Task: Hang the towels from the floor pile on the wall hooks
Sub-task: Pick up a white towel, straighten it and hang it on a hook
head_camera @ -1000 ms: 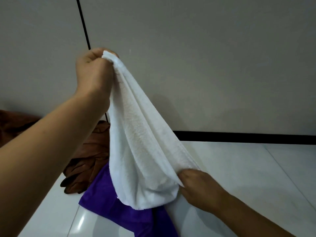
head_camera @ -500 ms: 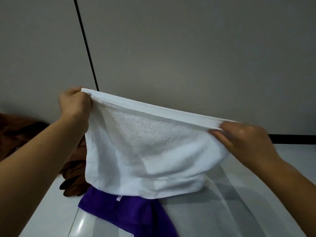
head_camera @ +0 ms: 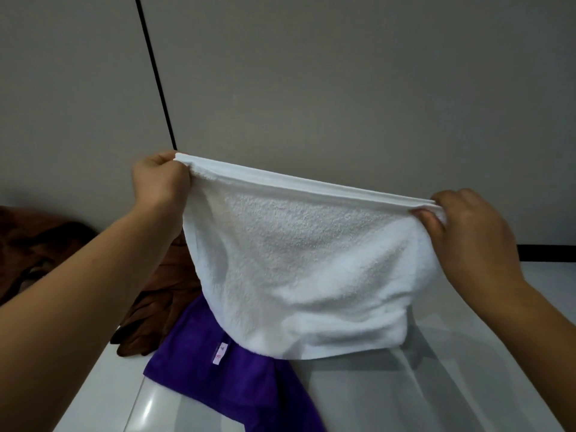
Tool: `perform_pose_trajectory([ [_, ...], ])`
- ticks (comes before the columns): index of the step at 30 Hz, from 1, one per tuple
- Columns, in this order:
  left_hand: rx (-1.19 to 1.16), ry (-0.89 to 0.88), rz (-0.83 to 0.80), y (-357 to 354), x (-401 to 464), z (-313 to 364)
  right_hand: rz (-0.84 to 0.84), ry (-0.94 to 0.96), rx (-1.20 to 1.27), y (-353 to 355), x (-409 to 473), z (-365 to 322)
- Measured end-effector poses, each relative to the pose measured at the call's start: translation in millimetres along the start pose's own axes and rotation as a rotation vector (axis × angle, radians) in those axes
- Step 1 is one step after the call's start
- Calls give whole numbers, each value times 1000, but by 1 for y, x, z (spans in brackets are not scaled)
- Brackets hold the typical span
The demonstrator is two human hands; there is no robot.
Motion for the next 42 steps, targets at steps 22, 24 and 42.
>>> perform_pose_trajectory([
  [22, -43, 71, -30, 4, 14, -22, -87, -354, 251, 0, -10, 23],
  [24, -69, 104, -50, 3, 14, -27, -64, -453, 344, -3, -11, 25],
  [42, 286, 340, -24, 10, 12, -89, 159, -592, 745, 14, 14, -14],
])
Point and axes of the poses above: each hand's wrist, its own x-axis towards the middle knuckle, its own y-axis out of the back of the hand, z = x × y, the point moved 6 cm from there along x, towards the middle knuckle, and after that the axes turned 11 degrees about z, right-handed, at the moved point
